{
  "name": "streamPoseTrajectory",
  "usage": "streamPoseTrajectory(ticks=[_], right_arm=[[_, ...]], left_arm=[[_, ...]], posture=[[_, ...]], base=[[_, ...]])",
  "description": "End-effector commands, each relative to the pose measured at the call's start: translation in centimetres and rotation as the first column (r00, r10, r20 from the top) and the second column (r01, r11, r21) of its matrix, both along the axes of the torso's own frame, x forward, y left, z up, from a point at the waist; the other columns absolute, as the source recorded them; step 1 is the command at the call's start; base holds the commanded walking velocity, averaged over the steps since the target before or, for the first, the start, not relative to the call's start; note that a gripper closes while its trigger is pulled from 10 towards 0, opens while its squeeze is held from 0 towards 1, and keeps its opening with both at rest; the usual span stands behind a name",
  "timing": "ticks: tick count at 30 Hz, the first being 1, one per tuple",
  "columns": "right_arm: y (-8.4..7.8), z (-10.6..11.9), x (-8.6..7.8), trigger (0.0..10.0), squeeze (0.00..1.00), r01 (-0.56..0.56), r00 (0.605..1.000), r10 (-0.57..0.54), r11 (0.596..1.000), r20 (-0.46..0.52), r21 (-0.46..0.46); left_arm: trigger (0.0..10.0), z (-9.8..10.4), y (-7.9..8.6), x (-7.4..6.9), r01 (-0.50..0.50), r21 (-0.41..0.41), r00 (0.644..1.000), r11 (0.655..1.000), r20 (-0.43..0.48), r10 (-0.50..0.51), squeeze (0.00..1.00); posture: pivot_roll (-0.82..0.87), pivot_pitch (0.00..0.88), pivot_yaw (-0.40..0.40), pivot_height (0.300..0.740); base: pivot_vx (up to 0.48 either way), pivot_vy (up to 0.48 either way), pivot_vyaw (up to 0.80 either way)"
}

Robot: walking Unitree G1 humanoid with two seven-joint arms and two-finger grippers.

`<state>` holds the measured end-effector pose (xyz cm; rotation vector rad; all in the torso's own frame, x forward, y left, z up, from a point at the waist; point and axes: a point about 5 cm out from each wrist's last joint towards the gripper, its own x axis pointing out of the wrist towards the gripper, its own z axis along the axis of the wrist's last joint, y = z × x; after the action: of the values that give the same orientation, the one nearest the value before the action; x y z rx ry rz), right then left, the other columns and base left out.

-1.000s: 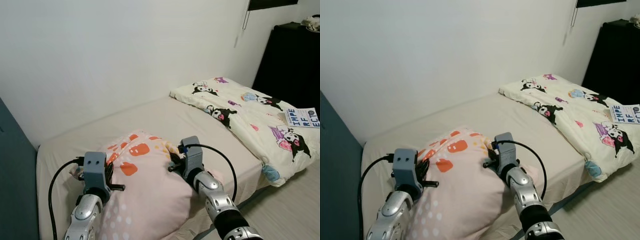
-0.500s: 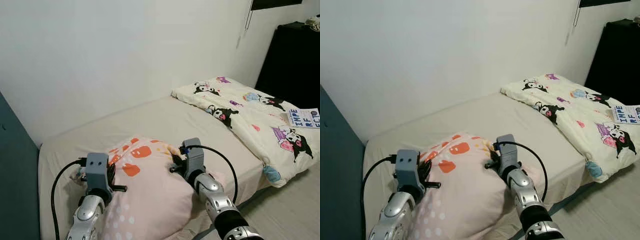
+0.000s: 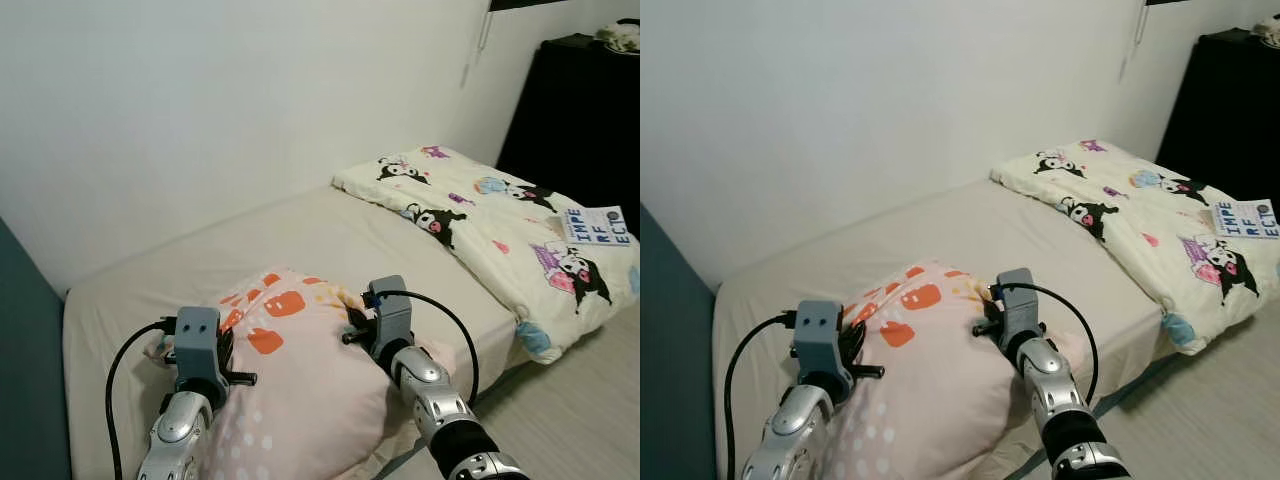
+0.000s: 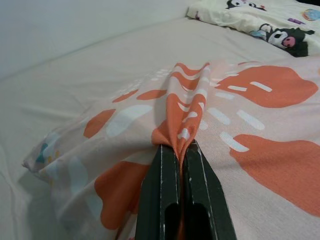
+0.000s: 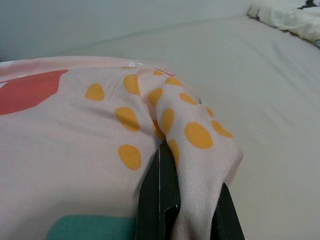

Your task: Clean up the room

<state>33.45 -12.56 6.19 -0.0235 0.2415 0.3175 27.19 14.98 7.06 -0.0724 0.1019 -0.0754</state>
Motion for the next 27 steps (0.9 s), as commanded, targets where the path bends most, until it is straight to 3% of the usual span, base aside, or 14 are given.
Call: streamPoseTrajectory(ticks=[1, 27], right_arm=[[-0.42, 0.75, 0.47, 10.0, 0.0, 0.023, 0.999, -0.023, 1.0, 0.045, -0.001], [-0.35, 0.42, 0.45, 10.0, 0.0, 0.022, 1.0, -0.022, 0.999, 0.007, 0.042]], left_arm=[[10.0, 0.91, 0.62, 0.12, -0.034, 0.011, 0.998, 0.999, 0.058, 0.033, 0.0], [10.0, 0.72, 0.91, 0.25, -0.041, 0.021, 0.998, 0.999, 0.053, 0.04, 0.0]], posture=[[-0.08, 0.0, 0.004, 0.74], [-0.08, 0.0, 0.001, 0.74]], base=[[0.0, 0.0, 0.0], [0.0, 0.0, 0.0]])
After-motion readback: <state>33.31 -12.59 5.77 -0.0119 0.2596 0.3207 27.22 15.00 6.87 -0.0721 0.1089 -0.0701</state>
